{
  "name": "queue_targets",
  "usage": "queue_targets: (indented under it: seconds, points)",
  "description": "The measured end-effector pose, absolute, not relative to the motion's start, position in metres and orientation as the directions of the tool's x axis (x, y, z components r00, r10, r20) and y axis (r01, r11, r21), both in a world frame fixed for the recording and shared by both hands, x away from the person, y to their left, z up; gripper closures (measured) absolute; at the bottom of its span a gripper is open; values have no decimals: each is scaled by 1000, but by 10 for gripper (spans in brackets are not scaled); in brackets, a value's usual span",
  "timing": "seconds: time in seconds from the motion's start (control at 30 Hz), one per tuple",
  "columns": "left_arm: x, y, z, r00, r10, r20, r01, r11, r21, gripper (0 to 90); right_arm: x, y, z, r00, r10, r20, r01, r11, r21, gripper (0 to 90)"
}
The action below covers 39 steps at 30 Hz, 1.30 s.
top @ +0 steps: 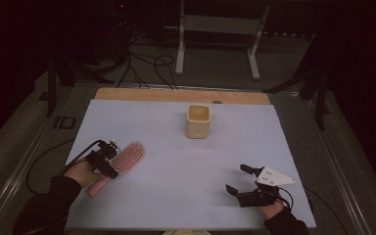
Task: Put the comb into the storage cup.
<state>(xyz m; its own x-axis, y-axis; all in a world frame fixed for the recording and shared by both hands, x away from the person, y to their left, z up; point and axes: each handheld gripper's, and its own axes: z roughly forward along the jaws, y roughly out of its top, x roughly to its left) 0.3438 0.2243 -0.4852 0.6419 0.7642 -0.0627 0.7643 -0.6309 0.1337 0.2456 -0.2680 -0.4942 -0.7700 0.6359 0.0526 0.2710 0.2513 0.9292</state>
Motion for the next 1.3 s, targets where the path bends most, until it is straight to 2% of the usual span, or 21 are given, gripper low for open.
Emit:
queue_targets:
  seconds: [0.57, 1.3]
  points:
    - [341, 223, -485, 652, 758, -34, 753, -641, 146, 704, 246, -268, -494, -769, 636, 59, 275, 246, 929, 89]
    - [333, 225, -465, 633, 774, -26, 727, -582, 364, 709, 247, -268, -494, -771, 634, 65, 278, 243, 929, 89]
